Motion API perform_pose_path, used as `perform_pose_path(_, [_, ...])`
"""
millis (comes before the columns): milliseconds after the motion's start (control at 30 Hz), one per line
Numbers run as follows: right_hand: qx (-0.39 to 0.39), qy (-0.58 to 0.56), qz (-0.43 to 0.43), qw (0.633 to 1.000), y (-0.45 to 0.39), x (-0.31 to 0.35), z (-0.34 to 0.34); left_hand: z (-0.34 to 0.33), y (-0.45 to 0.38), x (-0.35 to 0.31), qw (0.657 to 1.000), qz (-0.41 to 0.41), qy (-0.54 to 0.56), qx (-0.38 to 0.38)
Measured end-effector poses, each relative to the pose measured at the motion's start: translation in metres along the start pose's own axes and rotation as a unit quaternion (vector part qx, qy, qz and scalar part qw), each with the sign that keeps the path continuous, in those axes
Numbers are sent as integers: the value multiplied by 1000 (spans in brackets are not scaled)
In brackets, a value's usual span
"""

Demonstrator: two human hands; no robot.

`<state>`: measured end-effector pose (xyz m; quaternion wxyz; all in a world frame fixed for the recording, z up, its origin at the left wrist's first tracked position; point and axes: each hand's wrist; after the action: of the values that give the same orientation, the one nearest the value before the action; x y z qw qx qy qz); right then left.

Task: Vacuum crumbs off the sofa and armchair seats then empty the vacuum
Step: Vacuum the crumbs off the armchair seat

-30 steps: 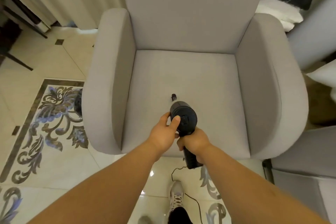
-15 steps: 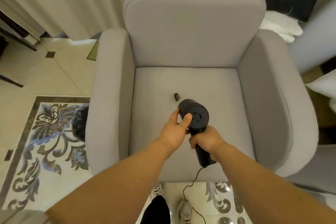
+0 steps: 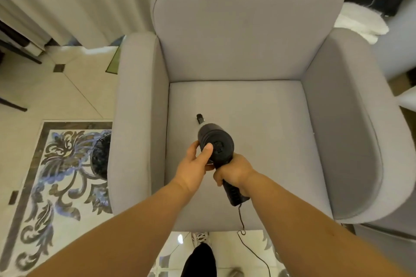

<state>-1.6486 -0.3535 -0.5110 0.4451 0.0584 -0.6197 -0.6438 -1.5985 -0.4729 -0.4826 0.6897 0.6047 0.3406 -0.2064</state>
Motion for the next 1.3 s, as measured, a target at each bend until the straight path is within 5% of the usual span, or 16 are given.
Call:
perform_pose_path(200, [18, -11, 3, 1000, 33, -27, 15, -25, 32, 9, 1000, -1, 21, -2])
perform_pose_path(467, [-138, -126, 4, 982, 56, -97, 90, -131, 32, -2, 992, -26, -38, 121])
perform_pose_path(600, [-138, -138, -25, 981, 43, -121, 107, -159, 20, 6, 985, 0, -75, 152])
perform_pose_path(1033, [-45, -69, 17, 996, 76, -112, 50, -100, 78, 32, 995, 7, -70, 68])
perform_pose_path(1300, [-52, -34, 164, 985, 167, -85, 43, -82, 175, 10, 993, -115, -6, 12])
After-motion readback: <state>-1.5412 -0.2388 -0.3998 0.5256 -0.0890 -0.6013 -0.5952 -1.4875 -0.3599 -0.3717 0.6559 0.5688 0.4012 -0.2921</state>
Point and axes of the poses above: each hand's wrist, its own y-axis away from the middle knuckle, its own z-axis out of the back of the hand, x = y × z, and after that the axes turned 1 degree about -z, right-handed
